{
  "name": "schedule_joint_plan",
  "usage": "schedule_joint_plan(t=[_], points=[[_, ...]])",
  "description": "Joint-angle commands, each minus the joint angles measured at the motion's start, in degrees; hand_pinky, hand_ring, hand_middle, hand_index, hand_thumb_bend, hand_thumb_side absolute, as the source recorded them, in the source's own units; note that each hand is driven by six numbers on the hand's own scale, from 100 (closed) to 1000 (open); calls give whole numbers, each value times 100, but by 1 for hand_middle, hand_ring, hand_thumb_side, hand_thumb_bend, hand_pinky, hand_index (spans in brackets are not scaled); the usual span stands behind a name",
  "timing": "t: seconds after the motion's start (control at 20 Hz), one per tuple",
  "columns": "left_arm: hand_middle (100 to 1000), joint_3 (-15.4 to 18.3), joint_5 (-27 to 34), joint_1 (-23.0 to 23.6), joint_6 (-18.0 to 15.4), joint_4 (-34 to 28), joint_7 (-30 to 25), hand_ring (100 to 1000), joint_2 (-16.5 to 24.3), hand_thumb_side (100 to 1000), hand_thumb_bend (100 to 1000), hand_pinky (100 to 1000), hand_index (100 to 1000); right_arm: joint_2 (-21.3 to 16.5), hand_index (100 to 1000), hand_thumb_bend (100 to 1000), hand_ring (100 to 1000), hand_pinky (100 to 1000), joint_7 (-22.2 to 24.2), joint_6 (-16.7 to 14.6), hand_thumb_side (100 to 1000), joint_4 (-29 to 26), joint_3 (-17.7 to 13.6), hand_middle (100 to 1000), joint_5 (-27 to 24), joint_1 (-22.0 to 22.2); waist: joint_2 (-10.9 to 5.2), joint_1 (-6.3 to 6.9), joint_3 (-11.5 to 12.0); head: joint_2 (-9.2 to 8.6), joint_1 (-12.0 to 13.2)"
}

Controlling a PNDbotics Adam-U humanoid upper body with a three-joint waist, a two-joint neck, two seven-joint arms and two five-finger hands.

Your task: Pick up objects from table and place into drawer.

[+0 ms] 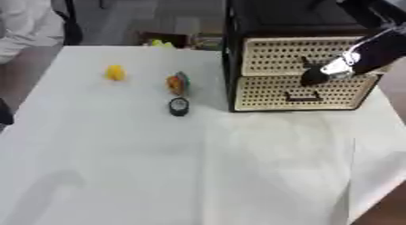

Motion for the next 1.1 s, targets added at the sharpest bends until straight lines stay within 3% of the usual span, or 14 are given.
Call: schedule_joint_plan(t=[0.05, 0.55, 1.1], points=[[508, 28, 30, -44, -23, -73, -2, 505, 171, 975, 100, 397, 716, -184, 747, 1000, 100, 100, 263, 46, 541, -100, -87, 100, -289, -92, -95, -1, -15, -64, 17], [508, 46, -2, -42, -3, -73, 21, 505, 178, 974, 100, 397, 715, -262, 735, 1000, 100, 100, 1091, 381, 541, -177, -409, 100, -1030, -16, -97, -25, -85, -61, 76], [507, 62, -25, -37, 13, -73, 43, 504, 171, 976, 100, 397, 714, -305, 721, 1000, 100, 100, 2006, 468, 541, 67, -777, 100, -725, 186, -102, -34, -129, -87, 115]])
